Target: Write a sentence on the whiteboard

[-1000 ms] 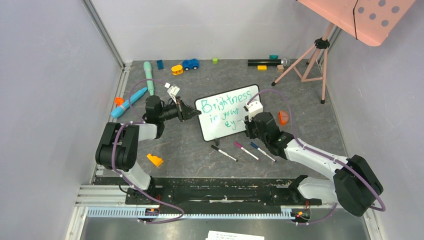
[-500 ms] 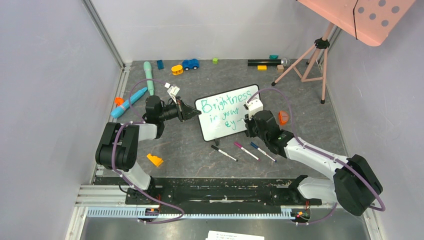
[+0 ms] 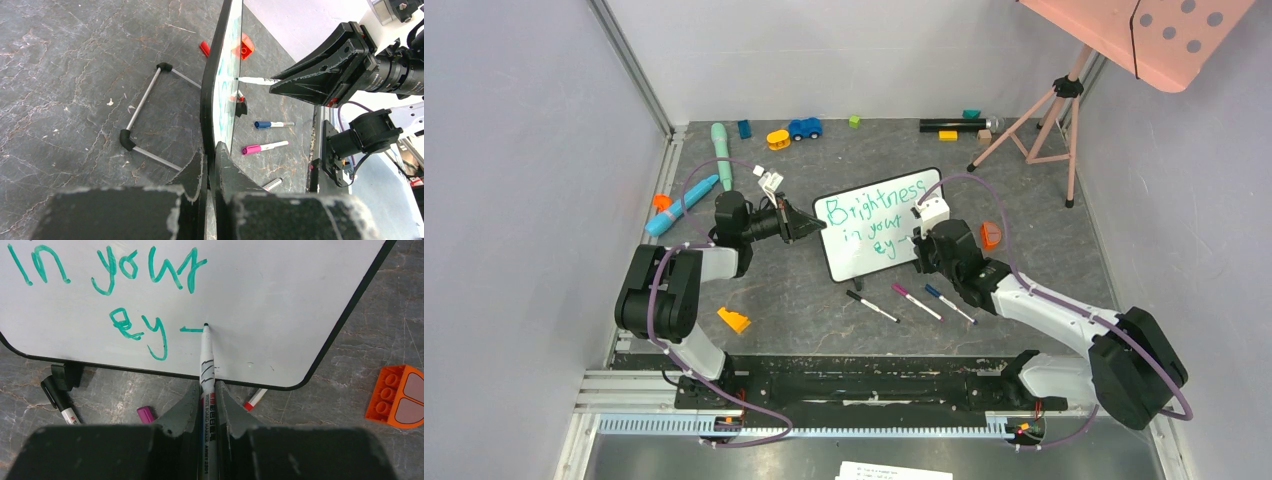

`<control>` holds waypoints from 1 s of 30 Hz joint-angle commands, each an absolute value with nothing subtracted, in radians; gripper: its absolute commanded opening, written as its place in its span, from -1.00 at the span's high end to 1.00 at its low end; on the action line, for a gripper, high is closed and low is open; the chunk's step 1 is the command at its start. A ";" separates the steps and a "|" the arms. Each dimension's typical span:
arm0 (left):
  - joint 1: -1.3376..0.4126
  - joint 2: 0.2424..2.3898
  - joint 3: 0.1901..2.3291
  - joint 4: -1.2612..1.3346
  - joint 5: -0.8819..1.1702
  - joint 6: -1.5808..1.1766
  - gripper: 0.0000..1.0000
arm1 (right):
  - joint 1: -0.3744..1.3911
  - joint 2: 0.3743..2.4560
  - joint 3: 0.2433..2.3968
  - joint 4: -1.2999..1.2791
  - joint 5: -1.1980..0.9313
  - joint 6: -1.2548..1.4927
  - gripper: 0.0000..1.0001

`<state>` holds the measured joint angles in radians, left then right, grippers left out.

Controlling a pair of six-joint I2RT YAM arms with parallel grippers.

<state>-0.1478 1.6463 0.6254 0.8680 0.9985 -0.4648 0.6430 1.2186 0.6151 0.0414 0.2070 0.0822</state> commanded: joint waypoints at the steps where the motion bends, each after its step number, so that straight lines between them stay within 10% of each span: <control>1: -0.155 1.629 0.617 0.870 1.003 -0.317 0.96 | 0.635 1.238 0.663 0.108 0.182 0.085 1.00; 30: -0.155 1.627 0.618 0.867 1.003 -0.315 0.96 | 0.634 1.215 0.600 0.101 0.133 0.083 1.00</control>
